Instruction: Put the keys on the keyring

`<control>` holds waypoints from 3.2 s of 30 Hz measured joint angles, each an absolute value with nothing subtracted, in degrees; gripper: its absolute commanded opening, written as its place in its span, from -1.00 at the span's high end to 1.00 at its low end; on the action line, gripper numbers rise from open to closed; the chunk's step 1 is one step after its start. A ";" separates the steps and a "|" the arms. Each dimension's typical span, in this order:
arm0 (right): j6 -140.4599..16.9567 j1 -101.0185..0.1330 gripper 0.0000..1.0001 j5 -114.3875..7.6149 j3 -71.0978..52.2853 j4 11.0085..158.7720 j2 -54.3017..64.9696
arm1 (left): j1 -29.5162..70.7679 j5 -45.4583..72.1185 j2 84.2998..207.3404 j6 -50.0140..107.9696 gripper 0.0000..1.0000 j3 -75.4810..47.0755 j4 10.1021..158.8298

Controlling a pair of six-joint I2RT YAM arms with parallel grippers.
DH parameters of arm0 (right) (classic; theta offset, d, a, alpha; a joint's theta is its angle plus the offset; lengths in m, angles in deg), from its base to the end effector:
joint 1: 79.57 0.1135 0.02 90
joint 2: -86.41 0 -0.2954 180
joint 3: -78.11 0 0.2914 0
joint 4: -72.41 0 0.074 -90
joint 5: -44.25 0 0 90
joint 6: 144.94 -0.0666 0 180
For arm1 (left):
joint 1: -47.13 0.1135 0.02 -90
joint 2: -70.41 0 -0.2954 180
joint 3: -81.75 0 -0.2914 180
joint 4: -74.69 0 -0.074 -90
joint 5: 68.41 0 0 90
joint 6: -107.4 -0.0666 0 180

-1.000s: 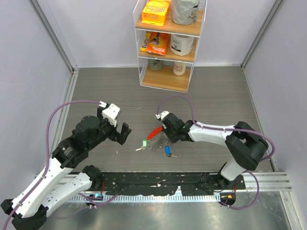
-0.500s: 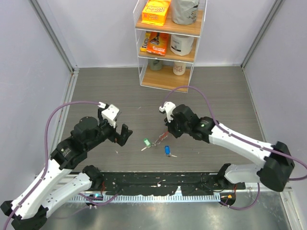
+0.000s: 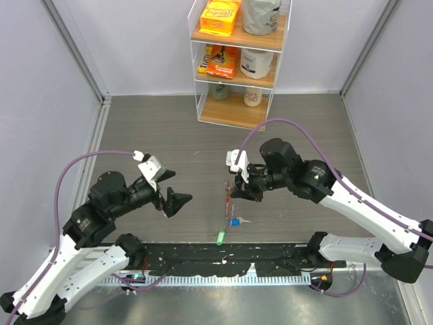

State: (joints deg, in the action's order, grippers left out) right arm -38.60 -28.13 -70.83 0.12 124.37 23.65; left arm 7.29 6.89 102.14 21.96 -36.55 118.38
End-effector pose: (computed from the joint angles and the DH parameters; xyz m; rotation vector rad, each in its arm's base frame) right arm 0.1485 0.2315 0.3724 -1.4634 1.7284 0.8177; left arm 0.1087 -0.1127 0.3816 0.7443 1.7181 -0.7752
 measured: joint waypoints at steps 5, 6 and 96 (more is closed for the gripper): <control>-34.66 -26.77 0.89 -76.14 -5.76 128.54 23.52 | 7.29 2.48 101.02 21.91 -0.98 -37.03 116.87; -34.25 -26.51 0.89 -76.60 -6.37 128.94 23.46 | 7.29 2.00 101.02 21.91 -0.98 -37.03 116.81; -76.54 -20.17 0.89 -21.43 8.27 144.15 56.07 | -15.18 13.56 168.78 84.49 -0.18 -17.84 126.21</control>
State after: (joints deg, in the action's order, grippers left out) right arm -76.54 -20.17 -21.43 8.27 144.15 56.07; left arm -15.18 13.56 168.78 84.49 -17.84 126.21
